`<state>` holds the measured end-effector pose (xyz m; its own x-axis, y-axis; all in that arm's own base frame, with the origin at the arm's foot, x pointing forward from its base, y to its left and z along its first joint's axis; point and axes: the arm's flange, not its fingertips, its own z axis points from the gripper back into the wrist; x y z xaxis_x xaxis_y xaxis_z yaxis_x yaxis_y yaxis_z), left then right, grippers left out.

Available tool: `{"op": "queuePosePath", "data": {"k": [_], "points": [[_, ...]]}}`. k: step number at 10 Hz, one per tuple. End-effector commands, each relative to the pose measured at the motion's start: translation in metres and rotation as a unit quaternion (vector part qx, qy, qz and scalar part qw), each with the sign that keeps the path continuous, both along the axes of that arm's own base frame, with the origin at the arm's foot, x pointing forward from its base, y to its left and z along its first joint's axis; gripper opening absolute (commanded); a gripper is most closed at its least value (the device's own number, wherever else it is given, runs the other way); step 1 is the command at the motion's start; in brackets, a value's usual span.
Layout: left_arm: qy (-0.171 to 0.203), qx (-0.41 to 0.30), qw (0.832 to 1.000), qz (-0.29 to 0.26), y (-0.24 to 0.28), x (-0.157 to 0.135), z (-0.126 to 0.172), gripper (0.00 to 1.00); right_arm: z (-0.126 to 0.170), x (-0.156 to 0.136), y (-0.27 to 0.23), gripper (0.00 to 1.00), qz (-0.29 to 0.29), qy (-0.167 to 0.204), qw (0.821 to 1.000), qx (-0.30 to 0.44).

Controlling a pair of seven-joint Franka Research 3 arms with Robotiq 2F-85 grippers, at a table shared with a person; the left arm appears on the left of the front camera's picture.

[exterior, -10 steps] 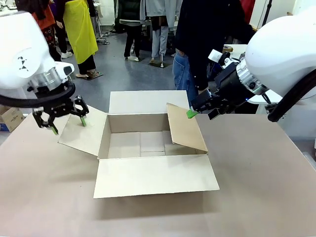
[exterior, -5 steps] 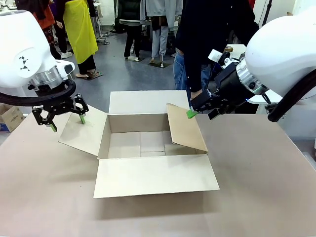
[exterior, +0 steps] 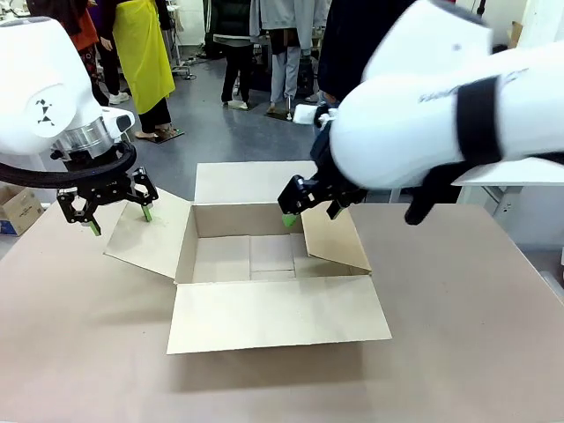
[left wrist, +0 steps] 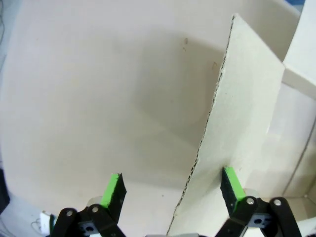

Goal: Pack the gift set into the box.
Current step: Place both hands on the side flaps of the Package Box and spread them outward.

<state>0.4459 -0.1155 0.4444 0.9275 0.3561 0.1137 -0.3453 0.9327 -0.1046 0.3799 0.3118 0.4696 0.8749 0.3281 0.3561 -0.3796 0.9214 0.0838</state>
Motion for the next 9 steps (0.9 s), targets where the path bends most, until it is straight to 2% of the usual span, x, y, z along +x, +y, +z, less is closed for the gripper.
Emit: {"op": "queuePosePath", "data": {"k": [1, 2, 3, 4, 5, 7, 9], "points": [[0.001, 0.008, 1.0, 0.008, 0.0, -0.001, 0.003, 1.0, 0.011, 0.013, 0.067, 1.0, -0.151, 0.027, 0.957, -0.247], [0.001, 0.008, 1.0, 0.008, 0.0, -0.001, 0.003, 1.0, 0.0, 0.0, 0.0, 1.0, 0.0, 0.0, 1.0, 0.0], [0.001, 0.008, 1.0, 0.008, 0.0, -0.001, 0.003, 1.0, -0.004, 0.002, 0.015, 1.0, -0.038, -0.014, 0.997, -0.067], [0.001, 0.008, 1.0, 0.008, 0.0, -0.001, 0.003, 1.0, -0.004, 0.013, 0.025, 1.0, -0.01, -0.004, 0.996, -0.085], [0.001, 0.008, 1.0, 0.008, 0.0, -0.001, 0.003, 1.0, -0.008, 0.028, 0.03, 1.0, -0.016, 0.011, 0.995, -0.099], [0.001, 0.008, 1.0, 0.008, 0.0, -0.001, 0.003, 1.0, -0.015, 0.053, 0.045, 1.0, -0.044, 0.012, 0.993, -0.113], [0.001, 0.008, 1.0, 0.008, 0.0, -0.001, 0.003, 1.0, -0.03, 0.074, 0.052, 1.0, -0.09, 0.012, 0.983, -0.16]]}}
